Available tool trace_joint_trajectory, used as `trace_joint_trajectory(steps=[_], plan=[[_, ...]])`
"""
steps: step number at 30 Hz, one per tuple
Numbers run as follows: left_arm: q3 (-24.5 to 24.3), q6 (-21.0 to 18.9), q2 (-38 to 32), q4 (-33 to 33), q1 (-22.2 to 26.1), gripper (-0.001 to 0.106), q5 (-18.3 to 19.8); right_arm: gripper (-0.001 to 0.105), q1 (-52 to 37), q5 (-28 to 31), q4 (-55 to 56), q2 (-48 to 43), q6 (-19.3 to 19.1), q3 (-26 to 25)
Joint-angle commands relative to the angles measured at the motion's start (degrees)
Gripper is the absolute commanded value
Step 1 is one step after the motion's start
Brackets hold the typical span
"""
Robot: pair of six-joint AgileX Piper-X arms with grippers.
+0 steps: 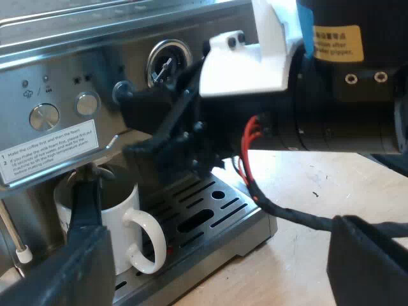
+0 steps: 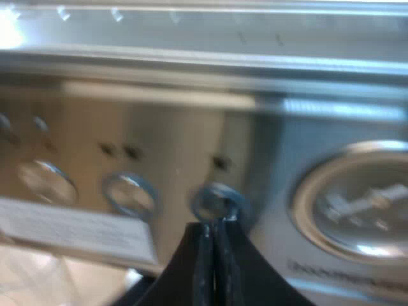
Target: Place mug into machine
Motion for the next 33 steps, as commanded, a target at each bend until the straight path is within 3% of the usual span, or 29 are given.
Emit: trace_joint_trajectory(steps=[1,4,10,12,15,17,20,27,33], plan=[[-0.77,0.1,-0.16,-0.19,-0.2,0.07,0.39,0.0,1.32,0.45,5.39,-1.9,-0.42,-0.39],[-1.9,0.24,-0.72,0.58,-0.2,0.07,0.39,0.0,3.81,0.63,9.98,-3.85,0.18,-0.39],[-3.06,2.45,-3.86,4.67,-0.2,0.07,0.28,0.0,7.77,0.67,18.02,-7.98,6.1,-0.39],[-3.04,2.43,-5.03,6.56,-0.2,0.07,0.28,0.008,8.41,0.67,19.71,-9.01,6.9,-0.39],[-3.04,2.43,-6.42,7.67,-0.2,0.07,0.28,0.036,8.52,-0.04,22.46,-10.48,8.61,-0.39],[-3.08,2.43,-6.88,7.7,-0.2,0.07,0.28,0.067,8.52,-0.09,24.03,-11.54,9.34,-0.39],[-3.52,2.43,-6.91,7.25,-0.2,0.07,0.28,0.086,7.76,-2.53,25.19,-12.79,6.93,-0.39],[-4.66,1.34,-3.87,6.39,1.43,0.07,0.16,0.082,1.07,-6.51,29.04,-15.75,5.21,-0.39],[-7.83,1.34,1.81,5.54,7.84,0.07,0.25,0.082,-9.19,-11.19,30.7,-19.96,3.17,-0.39]])
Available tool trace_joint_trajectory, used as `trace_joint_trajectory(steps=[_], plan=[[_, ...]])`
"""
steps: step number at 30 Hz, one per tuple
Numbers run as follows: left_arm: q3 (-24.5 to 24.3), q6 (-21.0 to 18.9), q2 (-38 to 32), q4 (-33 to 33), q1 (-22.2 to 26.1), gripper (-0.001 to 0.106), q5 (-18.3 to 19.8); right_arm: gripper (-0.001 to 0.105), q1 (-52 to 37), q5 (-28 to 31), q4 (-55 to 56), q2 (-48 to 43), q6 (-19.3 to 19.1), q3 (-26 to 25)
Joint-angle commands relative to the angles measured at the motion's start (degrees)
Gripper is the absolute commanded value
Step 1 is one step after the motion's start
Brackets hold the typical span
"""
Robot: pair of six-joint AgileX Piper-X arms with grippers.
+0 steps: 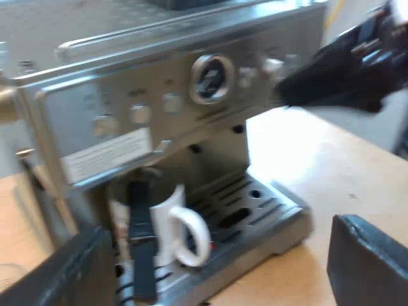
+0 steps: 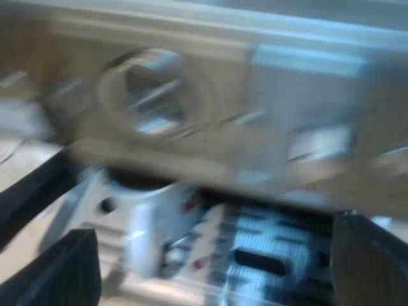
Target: Place mug into machine
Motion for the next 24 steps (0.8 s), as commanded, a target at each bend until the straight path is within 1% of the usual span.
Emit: trace_joint_trajectory(steps=[1,2,5,7,10,14,17,21,24], plan=[[-1.95,-0.93,1.86,-2.05,3.01,0.07,0.4,0.082,-4.01,-1.03,0.44,-2.46,-3.09,-0.39],[-2.43,-0.93,2.82,-2.22,4.74,0.07,0.39,0.082,-5.91,-1.02,0.57,-3.43,-4.28,-0.39],[-3.42,-0.93,4.24,-2.21,7.71,0.07,0.39,0.082,-10.43,-1.02,1.05,-5.86,-6.39,-0.39],[-3.42,-0.93,4.53,-2.54,8.66,0.07,0.39,0.082,-13.11,-1.56,1.49,-7.16,-7.14,-0.39],[-3.42,-0.81,4.49,-2.53,8.93,0.07,0.39,0.082,-17.06,-3.3,3.06,-9.33,-7.26,-0.39],[-3.42,-0.81,4.49,-2.53,8.93,0.07,0.39,0.082,-23.84,-6.19,5.71,-12.27,-8.82,-0.39],[-3.42,-0.81,4.49,-2.53,8.93,0.07,0.39,0.082,-28.06,-7.55,6.98,-14.31,-8.81,-0.39],[-3.42,-0.81,4.49,-2.53,8.93,0.07,-0.01,0.077,-32.48,-9.28,6.78,-17.57,-9.39,1.2],[-3.42,-0.81,4.49,-2.53,8.93,0.07,-0.96,0.075,-35.91,-10.46,6.8,-20.98,-10.06,3.96]])
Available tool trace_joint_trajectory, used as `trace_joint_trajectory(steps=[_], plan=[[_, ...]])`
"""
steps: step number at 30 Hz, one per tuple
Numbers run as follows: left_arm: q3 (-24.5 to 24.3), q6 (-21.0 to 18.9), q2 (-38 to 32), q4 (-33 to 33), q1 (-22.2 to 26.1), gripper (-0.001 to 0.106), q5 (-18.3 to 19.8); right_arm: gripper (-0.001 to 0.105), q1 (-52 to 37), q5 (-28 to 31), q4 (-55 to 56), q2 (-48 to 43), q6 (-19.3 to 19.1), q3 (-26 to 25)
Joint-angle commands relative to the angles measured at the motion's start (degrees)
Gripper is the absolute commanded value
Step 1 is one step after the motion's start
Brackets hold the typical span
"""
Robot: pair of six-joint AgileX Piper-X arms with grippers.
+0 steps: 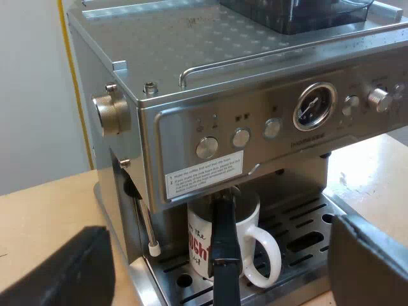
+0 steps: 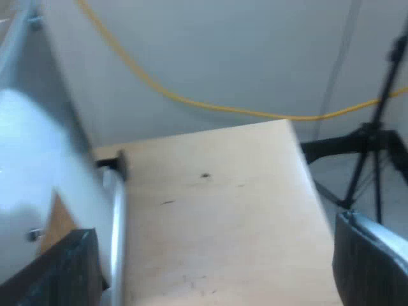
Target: Place mug into machine
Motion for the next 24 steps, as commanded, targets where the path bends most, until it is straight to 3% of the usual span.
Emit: trace_joint_trajectory(steps=[1,7,11,15,24], plan=[[-0.45,-0.81,0.09,-0.56,0.13,0.07,-1.88,0.075,-2.4,-1.52,-0.03,-3.06,-1.45,2.21],[-0.45,-0.81,0.09,-0.01,0.13,0.07,-2.63,0.075,-6.44,-2.37,-0.03,-10.76,-3.71,8.12],[-0.45,-0.81,0.09,2.46,0.13,0.07,-6.9,0.075,-8.51,-2.54,-0.03,-16.31,-5.0,11.76],[-0.45,-0.81,-1.07,4.1,0.13,0.07,-6.36,0.075,-10.06,-2.74,-0.03,-20.92,-5.77,14.04],[-0.45,-0.81,-12.71,10.65,0.13,0.07,-6.24,0.075,-10.17,-2.74,0.14,-32.94,-5.76,18.09]])
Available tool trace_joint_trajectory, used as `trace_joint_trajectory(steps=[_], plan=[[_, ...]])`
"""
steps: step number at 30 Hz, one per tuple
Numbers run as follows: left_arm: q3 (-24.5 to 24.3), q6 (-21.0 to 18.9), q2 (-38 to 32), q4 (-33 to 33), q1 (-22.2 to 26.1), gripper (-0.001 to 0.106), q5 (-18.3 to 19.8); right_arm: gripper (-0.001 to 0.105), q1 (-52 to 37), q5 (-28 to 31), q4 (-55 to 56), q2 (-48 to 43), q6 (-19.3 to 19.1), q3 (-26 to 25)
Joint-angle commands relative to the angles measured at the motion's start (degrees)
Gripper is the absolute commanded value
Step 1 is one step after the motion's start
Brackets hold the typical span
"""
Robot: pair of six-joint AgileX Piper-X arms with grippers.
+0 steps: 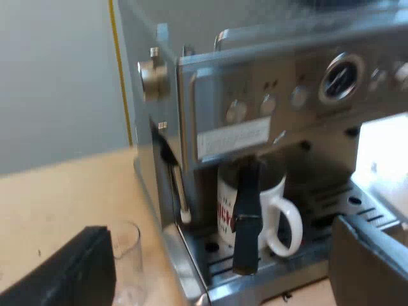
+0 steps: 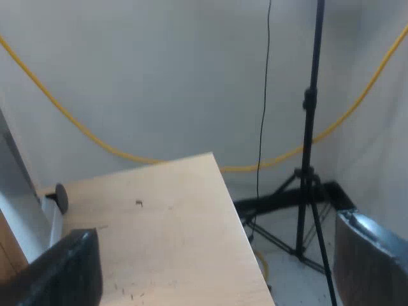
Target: Place mug into machine
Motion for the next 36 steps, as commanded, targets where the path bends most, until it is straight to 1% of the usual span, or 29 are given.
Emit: trace_joint_trajectory(steps=[1,8,16,20,21,23,26,30,34,36], plan=[[-0.45,-0.68,-4.32,1.42,0.13,0.07,-0.26,0.075,-0.33,-0.62,-0.29,-3.56,-0.78,0.64],[-0.49,-0.68,-14.83,7.35,0.13,0.07,-0.25,0.075,-0.33,-0.48,-0.29,-14.45,-0.78,4.29],[-0.49,-0.68,-22.89,13.37,0.13,0.07,-0.25,0.075,-0.33,-0.48,-0.29,-25.46,-0.78,8.16],[-0.49,-0.68,-26.38,17.29,0.13,0.07,-0.47,0.075,-0.33,1.25,2.91,-25.03,-0.58,7.88],[-0.49,-0.68,-26.74,17.88,0.13,0.07,-0.6,0.075,-0.33,1.28,3.12,-25.16,-0.58,7.99],[-1.06,-0.68,-26.53,21.18,0.13,0.07,-0.53,0.075,-0.33,1.9,4.35,-25.29,-0.39,8.04],[-1.05,-0.68,-26.55,22.67,0.13,0.07,-0.73,0.075,-0.33,2.04,6.85,-25.29,-0.34,8.04],[-0.77,-0.68,-26.55,22.51,0.13,0.07,-1.37,0.075,-0.33,1.86,9.32,-25.29,-0.34,8.04],[1.78,-0.68,-26.55,21.37,0.13,0.07,-4.07,0.075,-0.33,1.28,9.92,-25.29,-0.34,8.94],[3.74,-0.68,-26.55,21.02,0.13,0.07,-4.51,0.075,-0.33,1.28,9.92,-25.29,-0.34,10.22]])
